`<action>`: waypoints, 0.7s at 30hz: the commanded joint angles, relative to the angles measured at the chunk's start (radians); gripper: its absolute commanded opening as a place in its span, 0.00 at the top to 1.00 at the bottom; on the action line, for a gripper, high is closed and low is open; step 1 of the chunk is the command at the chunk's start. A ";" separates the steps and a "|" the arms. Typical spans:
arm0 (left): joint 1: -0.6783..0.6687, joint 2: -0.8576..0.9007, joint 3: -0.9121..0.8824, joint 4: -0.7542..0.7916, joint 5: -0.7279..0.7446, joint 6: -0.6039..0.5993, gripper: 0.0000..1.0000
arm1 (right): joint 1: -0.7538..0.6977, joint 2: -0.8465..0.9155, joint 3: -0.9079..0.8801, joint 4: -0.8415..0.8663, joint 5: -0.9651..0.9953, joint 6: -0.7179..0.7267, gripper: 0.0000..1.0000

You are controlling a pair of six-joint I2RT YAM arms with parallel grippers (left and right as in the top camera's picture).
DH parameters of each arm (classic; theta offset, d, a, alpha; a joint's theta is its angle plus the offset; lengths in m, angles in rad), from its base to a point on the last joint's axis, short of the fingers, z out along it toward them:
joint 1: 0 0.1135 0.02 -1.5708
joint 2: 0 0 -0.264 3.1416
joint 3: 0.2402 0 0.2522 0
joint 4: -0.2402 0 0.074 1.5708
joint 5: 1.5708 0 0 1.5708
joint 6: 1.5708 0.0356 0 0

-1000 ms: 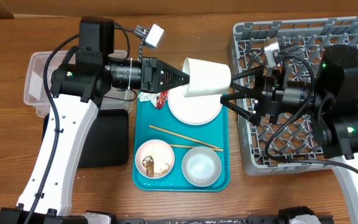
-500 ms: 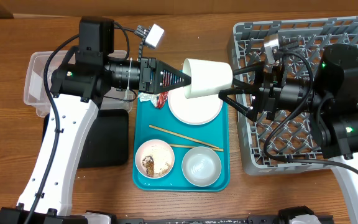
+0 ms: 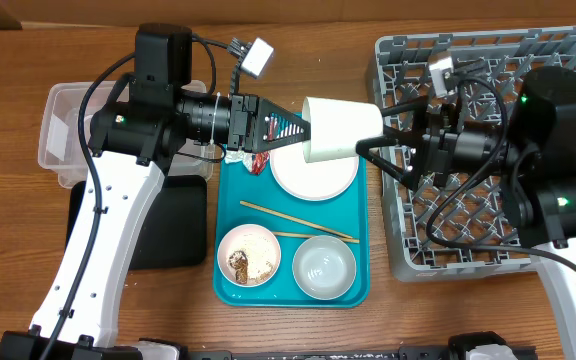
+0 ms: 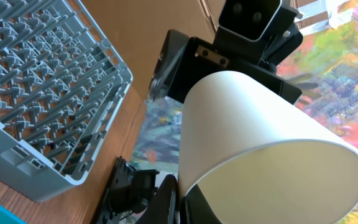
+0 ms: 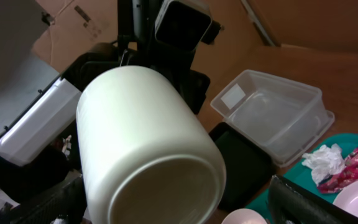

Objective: Sort waste into correct bins and load items into the dishwasher
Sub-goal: 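Lift the cup with the left gripper and grasp it with the right gripper, then carry the cup with the right gripper and place it in the dish rack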

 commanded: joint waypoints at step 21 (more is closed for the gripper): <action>-0.038 -0.009 0.013 -0.012 -0.076 0.026 0.96 | 0.096 0.018 0.021 0.099 -0.064 0.030 0.26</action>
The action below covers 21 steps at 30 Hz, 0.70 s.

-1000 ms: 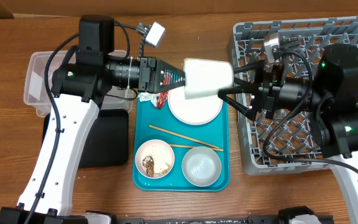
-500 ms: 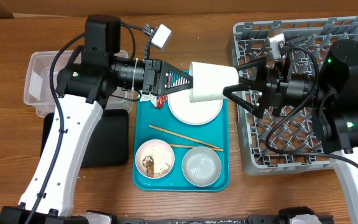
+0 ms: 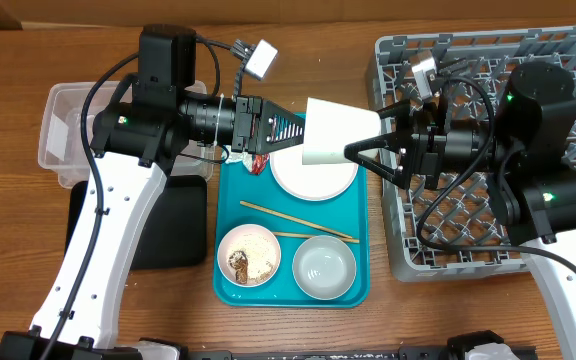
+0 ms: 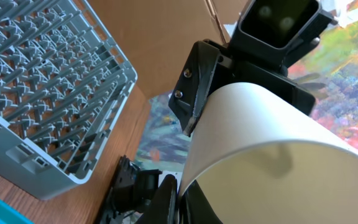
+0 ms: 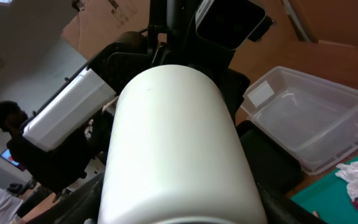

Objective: Sort waste into correct bins and load items into the dishwasher
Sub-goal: 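Carry the cup with the right gripper and place it in the dish rack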

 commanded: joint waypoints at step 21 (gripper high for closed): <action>0.108 -0.009 0.013 -0.003 -0.115 -0.028 0.00 | -0.310 -0.125 0.022 -0.389 0.511 -0.006 0.47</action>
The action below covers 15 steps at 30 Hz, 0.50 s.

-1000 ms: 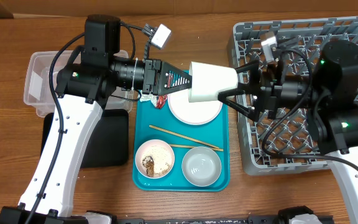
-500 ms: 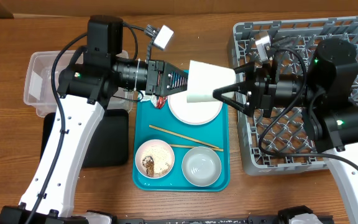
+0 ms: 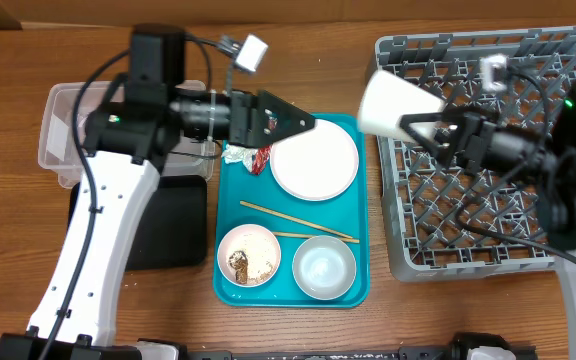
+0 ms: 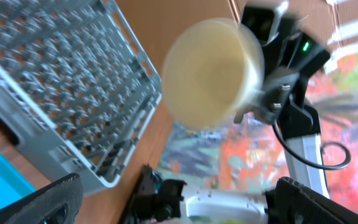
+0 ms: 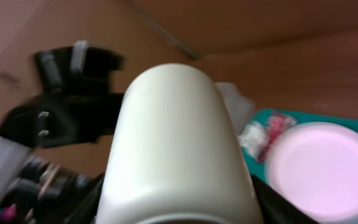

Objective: Sort waste into correct bins and load items into the dishwasher
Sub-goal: 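Carry the cup with the right gripper and place it in the dish rack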

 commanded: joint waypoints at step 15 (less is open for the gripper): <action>0.083 -0.008 0.013 -0.003 -0.087 -0.023 0.00 | -0.064 -0.012 0.057 -0.669 1.118 0.142 0.46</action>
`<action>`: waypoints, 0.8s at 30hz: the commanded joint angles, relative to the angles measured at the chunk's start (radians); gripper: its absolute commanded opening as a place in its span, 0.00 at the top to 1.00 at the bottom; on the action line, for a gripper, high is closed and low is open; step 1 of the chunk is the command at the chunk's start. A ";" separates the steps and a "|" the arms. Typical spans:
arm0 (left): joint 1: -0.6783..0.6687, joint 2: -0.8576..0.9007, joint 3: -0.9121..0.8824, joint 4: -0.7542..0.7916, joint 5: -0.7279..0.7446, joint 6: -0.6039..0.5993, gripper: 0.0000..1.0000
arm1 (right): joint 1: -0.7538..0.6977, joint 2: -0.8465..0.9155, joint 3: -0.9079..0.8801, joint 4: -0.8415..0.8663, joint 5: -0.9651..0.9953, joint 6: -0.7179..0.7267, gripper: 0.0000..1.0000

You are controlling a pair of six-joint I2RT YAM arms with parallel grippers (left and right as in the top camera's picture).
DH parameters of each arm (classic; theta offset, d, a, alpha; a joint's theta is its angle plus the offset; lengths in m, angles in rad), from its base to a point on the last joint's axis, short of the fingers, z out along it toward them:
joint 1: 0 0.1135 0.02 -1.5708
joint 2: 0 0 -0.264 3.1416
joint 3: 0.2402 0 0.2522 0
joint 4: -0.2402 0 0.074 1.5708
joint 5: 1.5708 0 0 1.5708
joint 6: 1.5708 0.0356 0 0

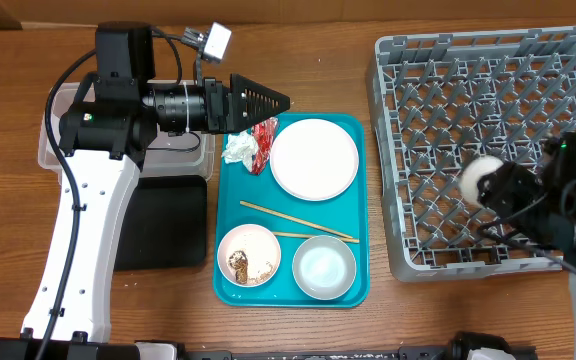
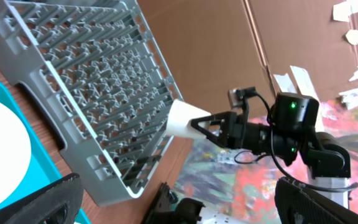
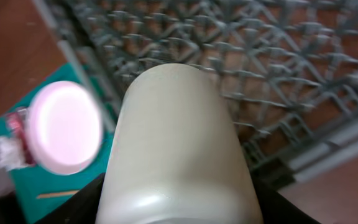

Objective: Sort waste into correct bins and load items into the dishwasher
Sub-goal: 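Carry the cup with the right gripper and place it in the dish rack, then return the left arm to rest and move the right gripper to the white bowl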

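Observation:
My right gripper (image 1: 498, 187) is shut on a white cup (image 1: 481, 180) above the middle of the grey dish rack (image 1: 438, 60). The cup (image 3: 179, 143) fills the right wrist view, base toward the camera, with the rack (image 3: 278, 68) beyond it. The left wrist view shows the cup (image 2: 188, 118) held over the rack's near side. My left gripper (image 1: 280, 100) is open and empty over the teal tray's (image 1: 360, 290) far left corner. Its fingers (image 2: 33, 199) sit far apart.
The tray carries a white plate (image 1: 314, 158), chopsticks (image 1: 298, 222), a bowl with food scraps (image 1: 249, 253), an empty bowl (image 1: 324, 267) and crumpled wrappers (image 1: 246, 148). A clear plastic bin (image 1: 60, 125) and a black bin (image 1: 168, 225) lie to its left.
My right gripper has moved the cup from above the rack's far left corner to over the rack's middle, now pointing downward. My left arm has drawn back to the left.
At first my left gripper held the cup by its rim over the plate, with the right fingers open around it. Then the right fingers were closer on the cup. Later the left stood open and the right held the cup by the rack, now over it.

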 commanded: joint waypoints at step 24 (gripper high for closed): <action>-0.002 -0.008 0.013 -0.098 -0.026 0.037 0.00 | 0.043 0.356 0.026 -0.058 0.019 -0.006 0.31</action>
